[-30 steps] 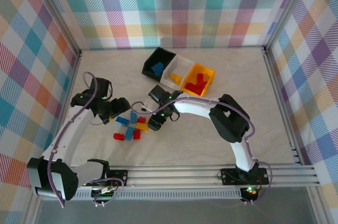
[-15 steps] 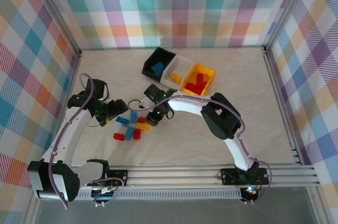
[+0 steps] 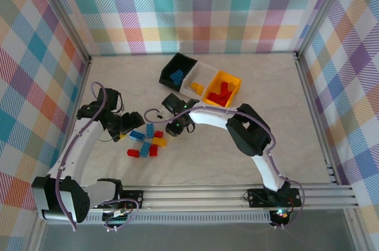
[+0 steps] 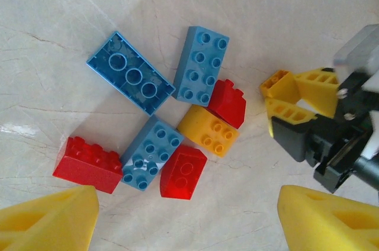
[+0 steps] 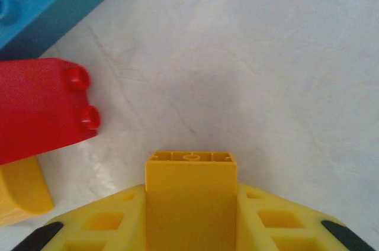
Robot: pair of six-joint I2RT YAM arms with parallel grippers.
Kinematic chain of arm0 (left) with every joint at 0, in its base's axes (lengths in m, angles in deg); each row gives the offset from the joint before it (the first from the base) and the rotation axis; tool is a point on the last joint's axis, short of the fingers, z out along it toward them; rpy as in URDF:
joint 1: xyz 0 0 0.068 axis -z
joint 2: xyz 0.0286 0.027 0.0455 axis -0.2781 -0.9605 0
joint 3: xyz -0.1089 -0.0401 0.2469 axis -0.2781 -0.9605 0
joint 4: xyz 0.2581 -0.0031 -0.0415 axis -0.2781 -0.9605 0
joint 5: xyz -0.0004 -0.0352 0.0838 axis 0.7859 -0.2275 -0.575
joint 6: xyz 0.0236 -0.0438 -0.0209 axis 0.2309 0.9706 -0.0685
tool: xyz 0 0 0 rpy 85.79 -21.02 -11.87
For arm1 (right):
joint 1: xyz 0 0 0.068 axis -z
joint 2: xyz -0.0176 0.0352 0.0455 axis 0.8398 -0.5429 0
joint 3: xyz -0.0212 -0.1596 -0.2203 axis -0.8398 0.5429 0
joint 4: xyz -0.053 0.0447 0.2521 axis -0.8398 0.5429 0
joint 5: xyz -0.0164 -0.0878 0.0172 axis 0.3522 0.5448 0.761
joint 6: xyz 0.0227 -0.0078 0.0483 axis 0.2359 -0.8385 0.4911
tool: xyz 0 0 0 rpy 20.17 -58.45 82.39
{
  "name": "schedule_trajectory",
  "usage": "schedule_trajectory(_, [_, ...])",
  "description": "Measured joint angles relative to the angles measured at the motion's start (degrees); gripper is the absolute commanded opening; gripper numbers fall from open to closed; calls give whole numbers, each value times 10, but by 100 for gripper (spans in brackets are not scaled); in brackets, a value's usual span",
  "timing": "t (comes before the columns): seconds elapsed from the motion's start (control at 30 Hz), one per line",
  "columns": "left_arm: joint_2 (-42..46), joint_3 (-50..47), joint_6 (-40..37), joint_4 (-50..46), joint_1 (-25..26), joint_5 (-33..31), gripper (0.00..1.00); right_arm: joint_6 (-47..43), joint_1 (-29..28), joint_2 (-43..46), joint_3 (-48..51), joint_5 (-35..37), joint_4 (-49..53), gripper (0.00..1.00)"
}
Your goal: Sort the legos into containers by color
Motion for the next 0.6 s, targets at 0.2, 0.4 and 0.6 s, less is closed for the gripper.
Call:
schedule_trajectory(0.2, [-12,0,-4,0,0,0,80,49,50,20,-33,0,12,34])
schedule_trajectory(0.4, [-14,0,-15,0,13,0,80,87,131,30,-119,-1,23,34])
schedule_trajectory(0.6, [-25,9,-24,-14,61,-7,80,107,199,-33,-249,-1,39,34])
